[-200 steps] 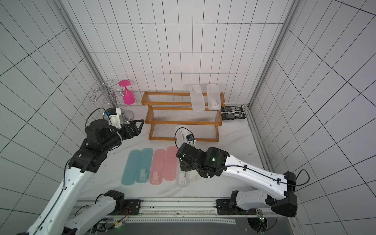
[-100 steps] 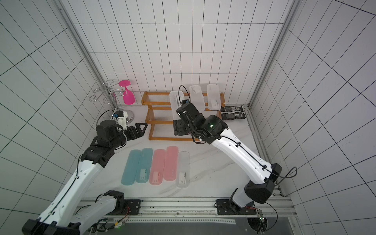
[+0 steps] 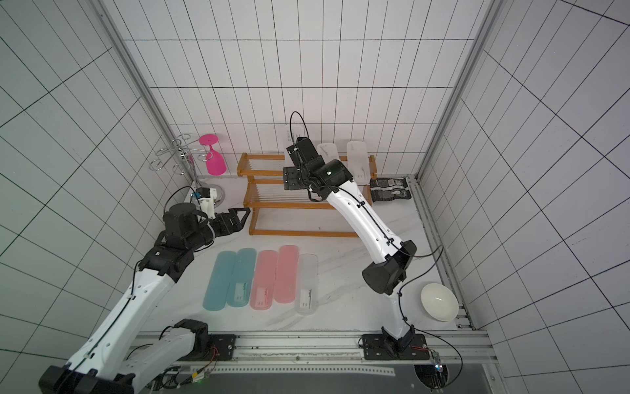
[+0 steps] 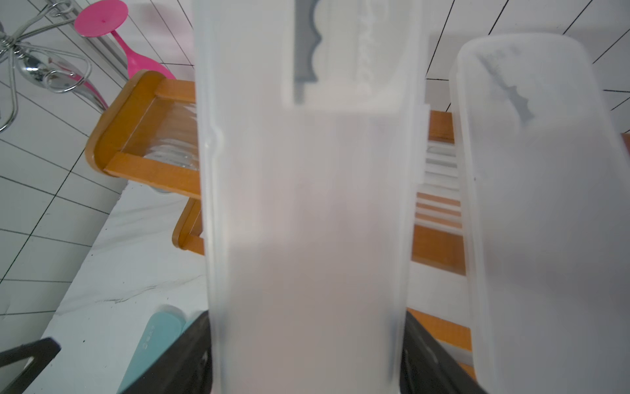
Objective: Place the pencil cases on the shelf according to color
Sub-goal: Place the pencil case on the shelf.
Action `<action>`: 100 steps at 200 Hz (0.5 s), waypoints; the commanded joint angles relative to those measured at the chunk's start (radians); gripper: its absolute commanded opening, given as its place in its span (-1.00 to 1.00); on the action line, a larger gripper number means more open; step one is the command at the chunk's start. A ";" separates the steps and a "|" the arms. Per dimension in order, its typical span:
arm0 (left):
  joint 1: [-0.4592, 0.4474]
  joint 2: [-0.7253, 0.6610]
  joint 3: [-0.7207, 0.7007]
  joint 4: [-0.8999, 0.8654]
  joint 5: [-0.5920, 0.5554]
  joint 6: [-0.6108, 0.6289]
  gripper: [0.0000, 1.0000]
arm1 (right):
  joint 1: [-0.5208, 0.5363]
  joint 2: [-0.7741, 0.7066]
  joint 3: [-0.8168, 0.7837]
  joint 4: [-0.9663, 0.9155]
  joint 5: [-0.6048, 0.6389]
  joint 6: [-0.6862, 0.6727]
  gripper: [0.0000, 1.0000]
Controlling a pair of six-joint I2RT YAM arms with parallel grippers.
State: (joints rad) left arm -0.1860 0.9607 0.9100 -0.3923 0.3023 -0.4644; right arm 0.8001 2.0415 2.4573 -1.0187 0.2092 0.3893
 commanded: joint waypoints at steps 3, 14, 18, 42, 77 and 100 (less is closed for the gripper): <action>0.008 0.007 -0.004 0.036 0.025 -0.004 0.97 | -0.031 0.021 0.084 -0.022 0.010 0.010 0.54; 0.008 0.014 -0.002 0.036 0.051 -0.007 0.97 | -0.038 0.027 0.082 -0.038 0.018 0.017 0.57; 0.008 0.015 -0.004 0.040 0.060 -0.009 0.96 | -0.041 0.029 0.079 -0.044 0.017 0.020 0.58; 0.008 0.025 -0.015 0.079 0.100 -0.029 0.96 | -0.061 0.045 0.077 -0.067 0.010 0.036 0.63; 0.008 0.011 -0.023 0.060 0.087 -0.028 0.97 | -0.078 0.063 0.078 -0.075 -0.024 0.049 0.70; 0.008 0.008 -0.021 0.063 0.091 -0.023 0.97 | -0.079 0.068 0.081 -0.071 -0.040 0.060 0.72</action>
State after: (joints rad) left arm -0.1814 0.9829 0.8989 -0.3565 0.3809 -0.4858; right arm 0.7277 2.0903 2.4916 -1.0737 0.1905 0.4263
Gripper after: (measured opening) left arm 0.983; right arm 0.858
